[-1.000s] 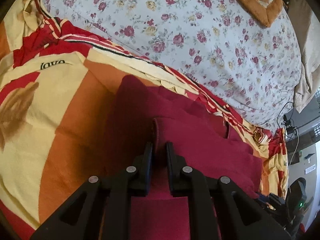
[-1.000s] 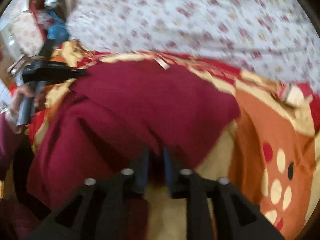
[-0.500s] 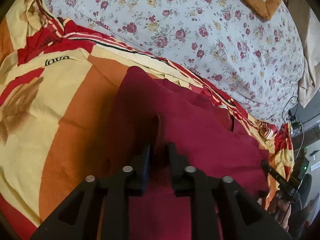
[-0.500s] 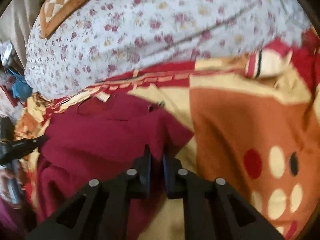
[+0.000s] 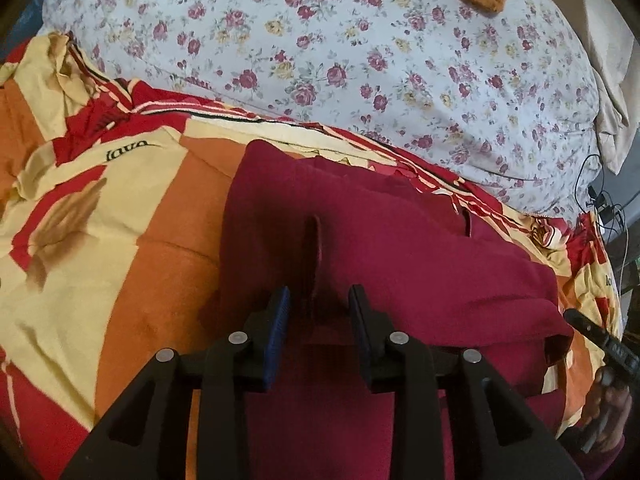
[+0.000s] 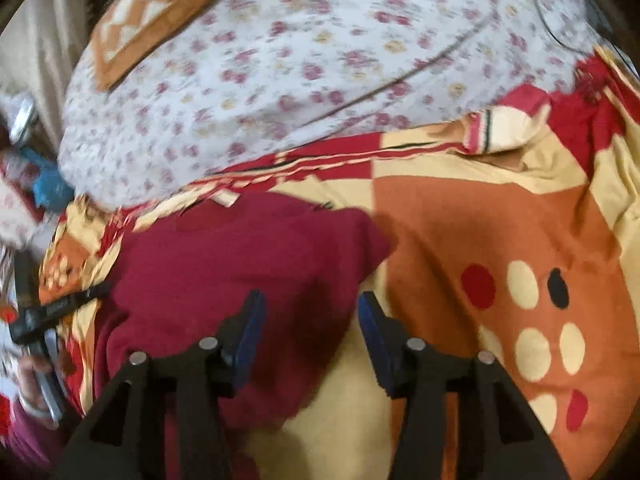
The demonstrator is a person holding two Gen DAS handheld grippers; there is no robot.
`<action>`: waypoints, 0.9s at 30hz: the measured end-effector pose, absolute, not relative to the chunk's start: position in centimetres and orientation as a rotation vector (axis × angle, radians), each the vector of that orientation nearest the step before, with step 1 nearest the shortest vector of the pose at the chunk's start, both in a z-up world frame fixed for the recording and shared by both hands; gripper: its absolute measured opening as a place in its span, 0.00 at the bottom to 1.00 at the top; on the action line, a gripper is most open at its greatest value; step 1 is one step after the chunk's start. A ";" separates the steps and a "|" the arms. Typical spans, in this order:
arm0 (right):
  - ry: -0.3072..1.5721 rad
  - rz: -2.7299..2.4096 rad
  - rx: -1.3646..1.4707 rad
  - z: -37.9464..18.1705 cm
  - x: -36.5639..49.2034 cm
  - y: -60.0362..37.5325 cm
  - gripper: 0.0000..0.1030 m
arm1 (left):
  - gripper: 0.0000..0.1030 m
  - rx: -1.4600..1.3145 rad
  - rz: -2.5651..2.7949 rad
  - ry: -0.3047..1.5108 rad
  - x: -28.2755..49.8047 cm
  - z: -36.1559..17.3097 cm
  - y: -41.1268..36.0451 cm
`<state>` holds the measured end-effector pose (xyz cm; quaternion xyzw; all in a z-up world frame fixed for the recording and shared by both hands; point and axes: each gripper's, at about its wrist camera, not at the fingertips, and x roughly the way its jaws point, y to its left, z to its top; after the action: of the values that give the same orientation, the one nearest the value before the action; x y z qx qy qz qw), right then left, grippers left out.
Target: Fold small clothes
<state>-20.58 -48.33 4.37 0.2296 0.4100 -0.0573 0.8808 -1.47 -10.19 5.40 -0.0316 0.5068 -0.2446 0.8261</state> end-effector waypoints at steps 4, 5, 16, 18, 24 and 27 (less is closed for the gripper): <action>0.947 -0.124 0.304 3.4 -19.3 -45.2 0.49 | 0.20 -0.045 -0.511 1.081 -2.5 5.7 -9.9; 1.020 -0.146 0.242 2.3 -18.7 -44.4 0.49 | 0.20 -0.041 -0.511 1.078 -2.9 5.9 -9.7; 0.990 -0.105 0.314 6.4 -24.5 -43.3 0.63 | 0.23 -0.037 -0.511 1.070 -7.4 7.5 -6.5; 0.980 -0.092 0.326 6.9 -26.1 -42.9 0.68 | 0.25 -0.047 -0.522 1.086 -8.7 7.3 -5.9; 0.997 -0.080 0.328 6.5 -29.0 -41.5 0.68 | 0.27 -0.057 -0.557 1.131 -12.4 6.5 -4.8; 1.022 -0.049 0.354 5.6 -30.4 -41.1 0.71 | 0.28 -0.059 -0.568 1.162 -14.4 5.9 -4.1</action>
<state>-30.43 -41.12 5.58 0.1684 0.4865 -0.0233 0.8570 -14.39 -4.11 5.94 -0.0273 0.5411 -0.2648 0.7977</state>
